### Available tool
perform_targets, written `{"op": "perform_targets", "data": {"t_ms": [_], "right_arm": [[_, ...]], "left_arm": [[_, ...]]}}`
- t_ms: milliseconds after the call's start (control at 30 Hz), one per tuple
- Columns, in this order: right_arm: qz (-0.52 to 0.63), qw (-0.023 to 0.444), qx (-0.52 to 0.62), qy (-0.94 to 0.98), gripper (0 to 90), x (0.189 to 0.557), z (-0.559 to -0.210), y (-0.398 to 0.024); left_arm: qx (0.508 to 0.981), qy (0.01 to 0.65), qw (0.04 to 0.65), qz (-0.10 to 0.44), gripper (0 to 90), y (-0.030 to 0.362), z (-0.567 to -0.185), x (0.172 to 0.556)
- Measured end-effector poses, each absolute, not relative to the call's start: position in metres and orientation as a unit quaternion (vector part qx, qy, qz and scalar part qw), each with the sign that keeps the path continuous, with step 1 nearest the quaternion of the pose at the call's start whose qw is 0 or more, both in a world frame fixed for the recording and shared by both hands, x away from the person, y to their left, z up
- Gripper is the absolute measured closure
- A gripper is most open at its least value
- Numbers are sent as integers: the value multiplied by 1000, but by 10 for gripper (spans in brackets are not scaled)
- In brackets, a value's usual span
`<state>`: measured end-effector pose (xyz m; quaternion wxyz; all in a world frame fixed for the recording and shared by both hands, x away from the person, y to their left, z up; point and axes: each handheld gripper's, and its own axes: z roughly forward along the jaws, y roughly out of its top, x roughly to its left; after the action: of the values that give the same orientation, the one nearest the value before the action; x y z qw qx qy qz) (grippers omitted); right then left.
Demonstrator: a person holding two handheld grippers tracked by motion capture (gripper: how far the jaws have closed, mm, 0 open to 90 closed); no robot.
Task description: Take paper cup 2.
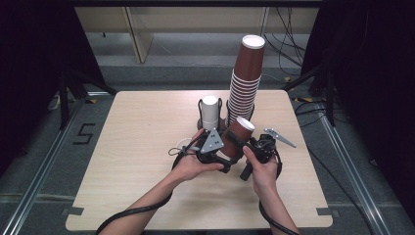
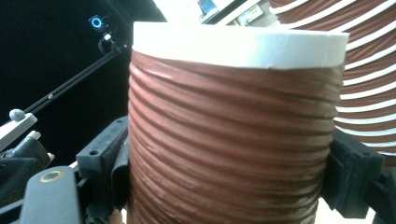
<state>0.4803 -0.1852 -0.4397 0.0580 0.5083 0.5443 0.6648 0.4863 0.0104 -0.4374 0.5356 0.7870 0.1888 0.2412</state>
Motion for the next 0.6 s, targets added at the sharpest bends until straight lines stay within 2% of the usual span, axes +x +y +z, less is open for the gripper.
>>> {"op": "perform_targets", "data": {"t_ms": [100, 133, 167, 500, 600], "right_arm": [[663, 56, 504, 550, 171, 481, -439, -186], [664, 54, 502, 552, 168, 481, -439, -186], [664, 53, 502, 552, 166, 481, -438, -186], [668, 45, 495, 554, 135, 482, -436, -184], [667, 43, 491, 559, 103, 483, -436, -184]], "left_arm": [[787, 173, 542, 239, 47, 11, -436, 487], [794, 158, 549, 205, 53, 10, -437, 487], [794, 157, 551, 202, 57, 10, -437, 486], [793, 135, 553, 216, 96, 17, -432, 488], [792, 136, 555, 214, 101, 17, -432, 489]]}}
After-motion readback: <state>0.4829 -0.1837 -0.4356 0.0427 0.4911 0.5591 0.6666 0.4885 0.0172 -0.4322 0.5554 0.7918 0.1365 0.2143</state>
